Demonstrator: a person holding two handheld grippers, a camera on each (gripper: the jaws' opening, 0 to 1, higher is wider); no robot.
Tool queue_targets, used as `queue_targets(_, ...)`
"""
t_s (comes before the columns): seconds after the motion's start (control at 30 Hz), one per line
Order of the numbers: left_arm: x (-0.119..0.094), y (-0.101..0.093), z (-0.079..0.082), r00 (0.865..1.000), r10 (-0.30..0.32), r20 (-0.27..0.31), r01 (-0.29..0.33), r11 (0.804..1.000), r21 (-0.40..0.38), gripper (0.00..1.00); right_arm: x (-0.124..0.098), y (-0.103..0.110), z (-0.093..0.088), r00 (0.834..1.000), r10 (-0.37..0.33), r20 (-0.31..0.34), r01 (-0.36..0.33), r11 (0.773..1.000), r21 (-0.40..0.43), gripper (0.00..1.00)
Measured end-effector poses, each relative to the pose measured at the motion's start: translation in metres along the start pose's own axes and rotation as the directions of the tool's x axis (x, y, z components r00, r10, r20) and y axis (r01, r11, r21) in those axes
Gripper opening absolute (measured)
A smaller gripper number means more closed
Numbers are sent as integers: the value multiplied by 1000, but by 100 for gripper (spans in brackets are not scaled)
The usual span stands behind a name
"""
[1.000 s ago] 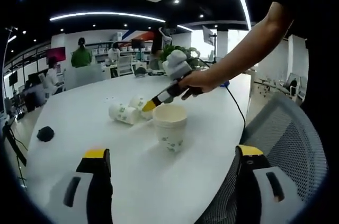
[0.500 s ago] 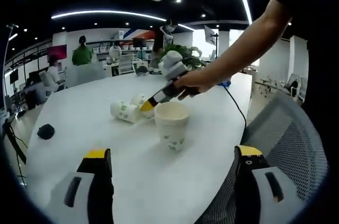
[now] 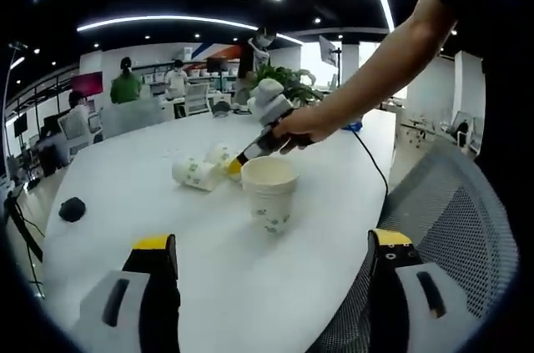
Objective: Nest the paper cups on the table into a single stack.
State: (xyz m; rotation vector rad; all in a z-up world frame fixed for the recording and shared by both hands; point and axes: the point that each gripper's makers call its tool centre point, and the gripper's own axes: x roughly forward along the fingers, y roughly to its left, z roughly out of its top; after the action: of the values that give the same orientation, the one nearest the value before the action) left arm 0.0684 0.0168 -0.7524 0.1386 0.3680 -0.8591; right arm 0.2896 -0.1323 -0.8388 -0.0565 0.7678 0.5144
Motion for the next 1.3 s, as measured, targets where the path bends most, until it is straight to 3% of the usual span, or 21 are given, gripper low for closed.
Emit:
queue_targets(0.4,-1,1,-2,1000,5,-5,-5,1000,-5,92,4,-5,6,999,-13,29,11,998,64,47)
queue_targets(0.53,0,2,-2,1000,5,-8,-5,1000,-7,91,6,-8,4,1000,-12,22,10,996,91,43)
queue_targets(1.3,-1,0,1,1000,-4,2,4,1000,-21,91,-20,-10,0,999,-34,36,31,997,72,36)
